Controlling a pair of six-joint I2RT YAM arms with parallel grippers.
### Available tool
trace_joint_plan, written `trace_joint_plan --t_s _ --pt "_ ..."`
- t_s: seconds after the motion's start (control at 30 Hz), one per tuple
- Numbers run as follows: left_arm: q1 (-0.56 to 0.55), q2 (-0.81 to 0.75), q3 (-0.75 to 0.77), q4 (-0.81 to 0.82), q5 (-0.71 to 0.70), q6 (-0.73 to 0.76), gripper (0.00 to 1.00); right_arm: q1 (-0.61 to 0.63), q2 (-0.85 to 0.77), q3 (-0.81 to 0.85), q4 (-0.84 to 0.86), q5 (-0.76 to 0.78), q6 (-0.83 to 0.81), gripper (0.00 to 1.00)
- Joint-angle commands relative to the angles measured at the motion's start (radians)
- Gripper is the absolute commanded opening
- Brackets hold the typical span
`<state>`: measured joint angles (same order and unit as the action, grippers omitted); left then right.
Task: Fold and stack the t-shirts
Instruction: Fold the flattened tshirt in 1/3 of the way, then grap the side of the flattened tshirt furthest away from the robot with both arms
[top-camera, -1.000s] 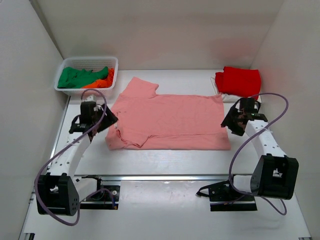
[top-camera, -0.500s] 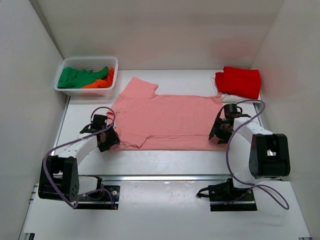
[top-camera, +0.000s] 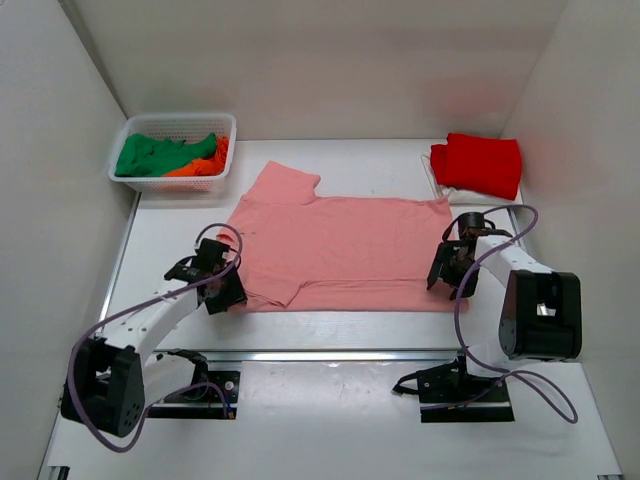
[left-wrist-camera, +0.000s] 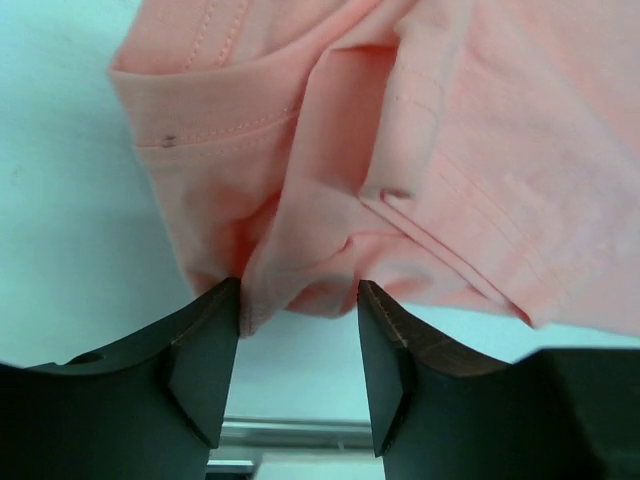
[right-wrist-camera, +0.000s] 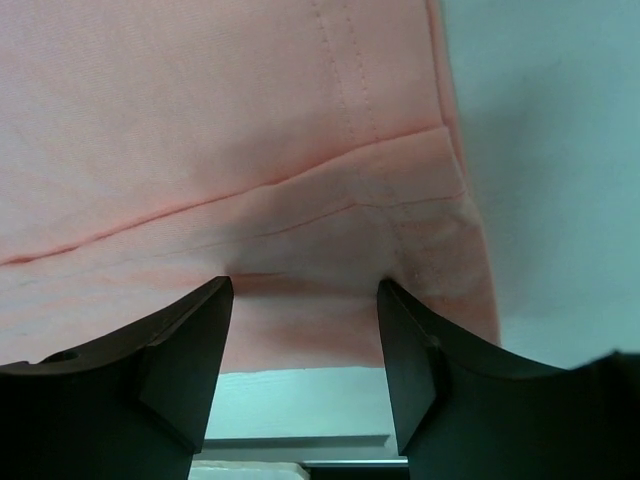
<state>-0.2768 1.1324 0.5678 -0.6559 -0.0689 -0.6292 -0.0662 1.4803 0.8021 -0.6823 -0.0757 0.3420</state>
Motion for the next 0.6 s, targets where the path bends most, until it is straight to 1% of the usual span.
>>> trace_joint_plan --t_s 0.0,0.03,0.1,0.17,0.23,0.27,0.33,0.37,0.4,0.43,0.47,0.5,0.53,0.57 --pt "0.016 -0.101 0.026 -0.074 0.063 -0.029 0.60 0.014 -0.024 -0.037 -0.149 0.060 -0.037 0.61" --pt "0.043 -0.144 0.047 -0.095 0.069 -0.026 0.60 0.017 -0.046 -0.011 -0.161 0.060 -0.034 0.62" --pt "0.054 -0.184 0.099 -0.126 0.086 -0.009 0.61 0.040 -0.070 0.052 -0.218 0.073 -0.038 0.62" --pt "0.068 -0.169 0.226 -0.151 0.084 0.026 0.63 0.048 -0.081 0.132 -0.264 0.099 -0.044 0.63" --pt "0.067 -0.078 0.337 -0.160 0.089 0.071 0.65 0.049 -0.069 0.263 -0.301 0.120 -0.046 0.64" --pt "0.051 -0.054 0.374 -0.156 0.093 0.077 0.67 0.048 -0.064 0.301 -0.319 0.125 -0.058 0.64" --pt "0.041 0.039 0.496 -0.110 0.110 0.083 0.71 0.046 -0.032 0.409 -0.329 0.129 -0.057 0.64" --pt "0.033 0.093 0.547 -0.072 0.124 0.083 0.73 0.039 -0.012 0.449 -0.297 0.120 -0.061 0.67" --pt "0.034 0.121 0.599 -0.053 0.132 0.080 0.73 0.037 0.009 0.465 -0.280 0.114 -0.061 0.69" --pt "0.037 0.186 0.628 -0.012 0.141 0.079 0.73 0.032 0.024 0.497 -0.252 0.113 -0.051 0.71" --pt "0.036 0.220 0.680 0.016 0.139 0.082 0.72 0.037 0.047 0.511 -0.237 0.106 -0.044 0.70" --pt "0.034 0.300 0.745 0.022 0.144 0.088 0.72 0.039 0.073 0.528 -0.202 0.088 -0.038 0.70" --pt "0.037 0.378 0.774 0.015 0.135 0.094 0.71 0.051 0.087 0.539 -0.185 0.083 -0.032 0.70" --pt "0.037 0.413 0.820 0.007 0.138 0.103 0.70 0.058 0.104 0.537 -0.140 0.035 -0.021 0.70"
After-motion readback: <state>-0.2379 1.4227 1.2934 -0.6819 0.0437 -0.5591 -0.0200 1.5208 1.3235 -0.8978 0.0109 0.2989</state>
